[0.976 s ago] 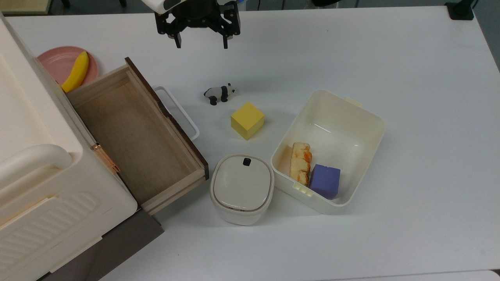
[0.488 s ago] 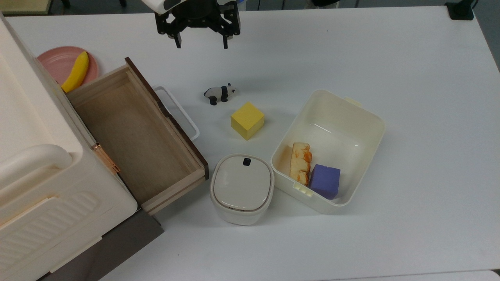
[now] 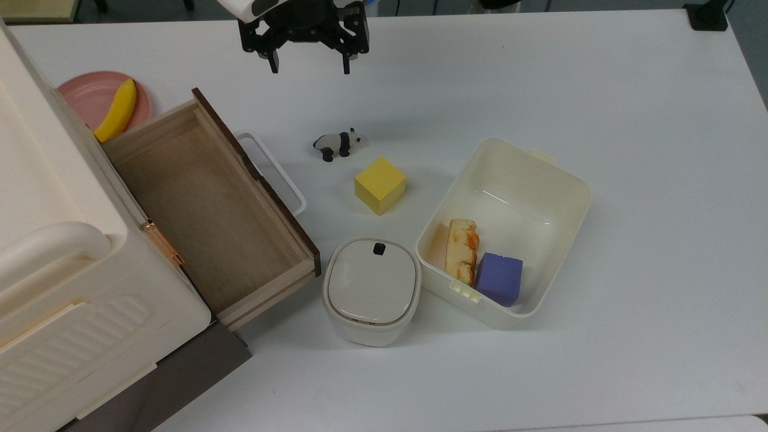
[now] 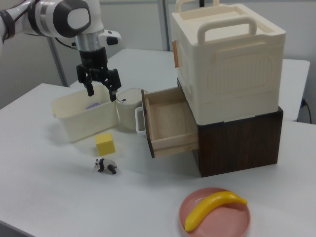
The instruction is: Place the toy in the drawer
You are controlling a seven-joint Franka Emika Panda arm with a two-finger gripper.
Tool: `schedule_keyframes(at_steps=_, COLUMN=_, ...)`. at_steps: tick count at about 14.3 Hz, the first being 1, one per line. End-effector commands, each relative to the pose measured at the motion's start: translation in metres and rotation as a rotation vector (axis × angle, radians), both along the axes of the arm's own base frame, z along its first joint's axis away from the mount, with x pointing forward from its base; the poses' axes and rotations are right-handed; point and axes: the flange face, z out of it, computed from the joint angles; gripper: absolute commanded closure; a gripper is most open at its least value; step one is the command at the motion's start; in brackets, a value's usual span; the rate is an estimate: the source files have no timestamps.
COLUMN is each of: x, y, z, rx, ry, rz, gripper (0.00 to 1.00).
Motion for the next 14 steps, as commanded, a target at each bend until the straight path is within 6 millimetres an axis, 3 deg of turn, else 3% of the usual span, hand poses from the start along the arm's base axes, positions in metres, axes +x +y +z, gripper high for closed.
schedule_keyframes(at_steps=1, x=-0.008, y=0.002, z=0.000, rx=0.017, ry=0.022, rz=0.011, gripper=0.00)
schedule_keyframes(at_steps=12, x=-0.007, y=0.000, z=-0.001, rx=0.012, ry=0.023, rz=0.050, gripper=0.00)
schedule_keyframes(at_steps=14, x=-0.009, y=-0.001, z=-0.015, rx=0.007, ry=0.053, rz=0.129, gripper=0.00)
